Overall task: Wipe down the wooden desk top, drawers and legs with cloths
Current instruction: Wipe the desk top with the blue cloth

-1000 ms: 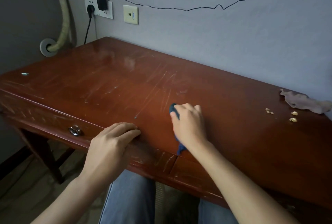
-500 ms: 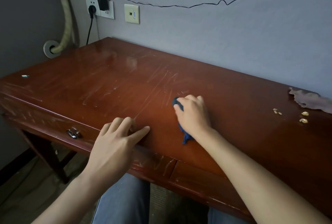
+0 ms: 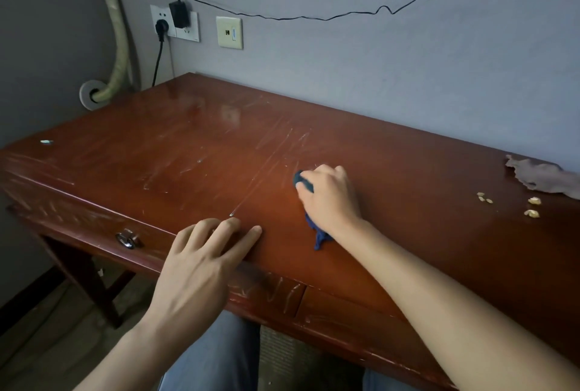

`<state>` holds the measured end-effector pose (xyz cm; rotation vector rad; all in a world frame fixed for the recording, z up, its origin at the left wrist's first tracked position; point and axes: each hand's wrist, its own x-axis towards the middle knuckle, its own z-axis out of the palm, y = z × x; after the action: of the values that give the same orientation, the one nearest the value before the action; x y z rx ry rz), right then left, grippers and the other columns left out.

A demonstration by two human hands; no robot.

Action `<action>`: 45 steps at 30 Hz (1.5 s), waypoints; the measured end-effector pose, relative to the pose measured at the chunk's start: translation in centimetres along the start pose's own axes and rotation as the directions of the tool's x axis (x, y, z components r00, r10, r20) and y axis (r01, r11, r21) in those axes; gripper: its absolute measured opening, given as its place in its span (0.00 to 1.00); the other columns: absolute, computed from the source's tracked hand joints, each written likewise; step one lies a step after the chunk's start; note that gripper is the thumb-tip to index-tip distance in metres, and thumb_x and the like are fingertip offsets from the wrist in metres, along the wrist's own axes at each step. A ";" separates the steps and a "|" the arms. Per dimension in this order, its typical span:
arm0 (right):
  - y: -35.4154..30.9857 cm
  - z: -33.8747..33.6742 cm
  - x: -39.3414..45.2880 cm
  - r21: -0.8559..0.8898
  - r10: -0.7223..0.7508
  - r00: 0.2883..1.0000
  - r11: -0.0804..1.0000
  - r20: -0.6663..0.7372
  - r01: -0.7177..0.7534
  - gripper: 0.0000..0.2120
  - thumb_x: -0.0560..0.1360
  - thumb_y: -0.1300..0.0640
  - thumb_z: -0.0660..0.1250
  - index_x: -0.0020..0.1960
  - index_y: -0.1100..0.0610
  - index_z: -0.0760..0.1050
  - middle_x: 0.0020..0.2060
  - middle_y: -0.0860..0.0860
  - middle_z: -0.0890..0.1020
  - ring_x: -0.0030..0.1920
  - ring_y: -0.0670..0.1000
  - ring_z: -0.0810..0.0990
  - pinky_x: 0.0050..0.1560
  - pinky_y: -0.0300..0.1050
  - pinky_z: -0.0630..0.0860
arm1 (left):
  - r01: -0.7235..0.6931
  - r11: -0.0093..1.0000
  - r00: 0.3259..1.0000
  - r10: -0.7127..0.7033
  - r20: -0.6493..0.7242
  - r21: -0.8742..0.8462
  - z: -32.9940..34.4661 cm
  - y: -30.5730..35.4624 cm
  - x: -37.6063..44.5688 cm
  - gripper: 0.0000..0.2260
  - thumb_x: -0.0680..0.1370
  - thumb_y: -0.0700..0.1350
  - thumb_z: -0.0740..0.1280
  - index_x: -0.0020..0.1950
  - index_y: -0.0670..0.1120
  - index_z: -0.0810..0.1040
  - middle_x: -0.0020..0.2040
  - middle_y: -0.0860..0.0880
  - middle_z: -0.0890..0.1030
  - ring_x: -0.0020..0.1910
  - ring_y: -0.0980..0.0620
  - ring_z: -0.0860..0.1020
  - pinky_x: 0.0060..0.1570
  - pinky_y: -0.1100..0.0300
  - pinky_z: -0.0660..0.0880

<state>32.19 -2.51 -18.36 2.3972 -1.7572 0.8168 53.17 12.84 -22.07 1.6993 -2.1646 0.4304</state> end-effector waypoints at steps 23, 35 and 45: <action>0.4 -0.3 0.8 0.075 -0.232 0.969 0.971 0.083 0.226 0.13 0.81 0.51 0.66 0.61 0.52 0.84 0.54 0.51 0.83 0.54 0.55 0.75 0.55 0.50 0.75 | 0.081 0.981 0.991 -0.060 0.121 -0.176 -0.4 0.6 -0.7 0.38 0.63 0.38 0.71 0.75 0.53 0.76 0.74 0.51 0.75 0.64 0.41 0.72 0.59 0.42 0.77; 1.2 -0.8 -1.3 0.251 -0.400 0.915 0.893 0.056 0.375 0.13 0.78 0.52 0.70 0.60 0.51 0.84 0.52 0.47 0.85 0.51 0.51 0.76 0.54 0.45 0.74 | 0.043 0.902 0.998 -0.054 -0.013 -0.429 -1.1 2.3 1.4 0.18 0.77 0.53 0.60 0.59 0.53 0.86 0.62 0.60 0.82 0.64 0.55 0.75 0.67 0.53 0.68; 8.0 -0.9 3.6 0.070 -0.038 0.995 0.997 0.089 0.032 0.15 0.81 0.49 0.68 0.66 0.49 0.81 0.62 0.46 0.83 0.58 0.54 0.76 0.61 0.49 0.74 | -0.039 0.968 0.943 0.118 0.313 -0.248 -0.6 5.8 8.3 0.34 0.76 0.63 0.42 0.79 0.58 0.67 0.80 0.59 0.64 0.81 0.54 0.58 0.79 0.51 0.56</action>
<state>25.35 -8.13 -17.98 2.5400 -1.7398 0.7890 45.84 7.30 -17.86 1.6445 -2.4043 -0.1016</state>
